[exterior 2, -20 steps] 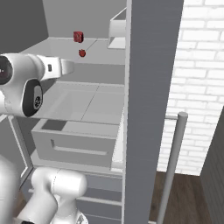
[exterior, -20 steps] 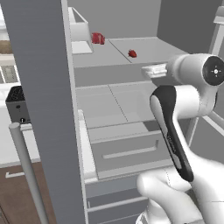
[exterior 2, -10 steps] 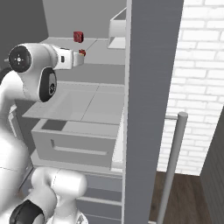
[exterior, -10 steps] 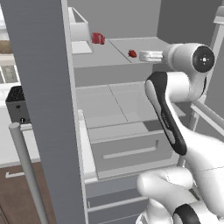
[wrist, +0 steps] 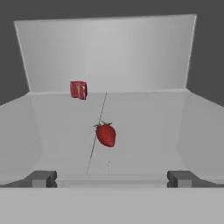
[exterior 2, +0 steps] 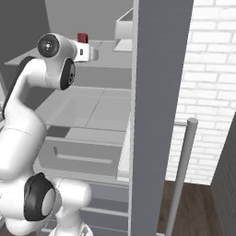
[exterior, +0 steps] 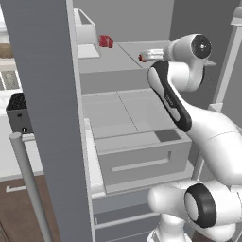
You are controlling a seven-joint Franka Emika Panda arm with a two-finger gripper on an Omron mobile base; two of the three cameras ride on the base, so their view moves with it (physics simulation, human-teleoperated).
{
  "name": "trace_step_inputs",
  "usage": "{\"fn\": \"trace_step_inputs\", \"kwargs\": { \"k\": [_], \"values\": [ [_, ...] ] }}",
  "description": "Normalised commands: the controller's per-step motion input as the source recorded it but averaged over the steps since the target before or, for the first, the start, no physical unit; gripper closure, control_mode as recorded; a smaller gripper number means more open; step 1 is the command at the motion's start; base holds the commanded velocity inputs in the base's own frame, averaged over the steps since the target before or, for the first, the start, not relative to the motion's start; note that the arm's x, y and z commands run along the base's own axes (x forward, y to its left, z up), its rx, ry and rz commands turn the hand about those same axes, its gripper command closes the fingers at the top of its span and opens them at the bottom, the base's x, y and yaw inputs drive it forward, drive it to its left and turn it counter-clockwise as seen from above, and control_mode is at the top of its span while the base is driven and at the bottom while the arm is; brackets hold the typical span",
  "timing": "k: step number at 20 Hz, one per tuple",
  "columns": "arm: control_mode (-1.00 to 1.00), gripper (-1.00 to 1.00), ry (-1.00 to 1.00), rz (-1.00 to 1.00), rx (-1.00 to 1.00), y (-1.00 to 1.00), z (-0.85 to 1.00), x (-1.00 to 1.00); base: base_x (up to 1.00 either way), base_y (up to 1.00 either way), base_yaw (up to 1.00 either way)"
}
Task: Take the strawberry from the fridge and place it on top of the pancake, located on the dining counter.
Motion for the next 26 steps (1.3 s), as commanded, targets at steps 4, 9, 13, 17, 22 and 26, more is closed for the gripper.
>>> {"fn": "trace_step_inputs", "kwargs": {
  "k": [4,9,13,17,22,26],
  "values": [
    [-1.00,-1.00,0.14,0.00,0.00,0.11,-0.04,0.88,0.00,0.00,0.00],
    [-1.00,-1.00,0.07,0.00,0.00,0.07,-0.10,0.89,0.00,0.00,0.00],
    [-1.00,-1.00,0.16,0.01,0.00,0.00,-0.13,0.61,0.00,0.00,0.00],
    [-1.00,-1.00,0.08,0.00,0.00,0.01,-0.11,0.38,0.00,0.00,0.00],
    [-1.00,-1.00,0.00,0.00,0.00,0.03,-0.10,0.19,0.00,0.00,0.00],
    [-1.00,-1.00,0.00,0.00,0.00,0.19,-0.12,0.19,0.00,0.00,0.00]
  ]
}}
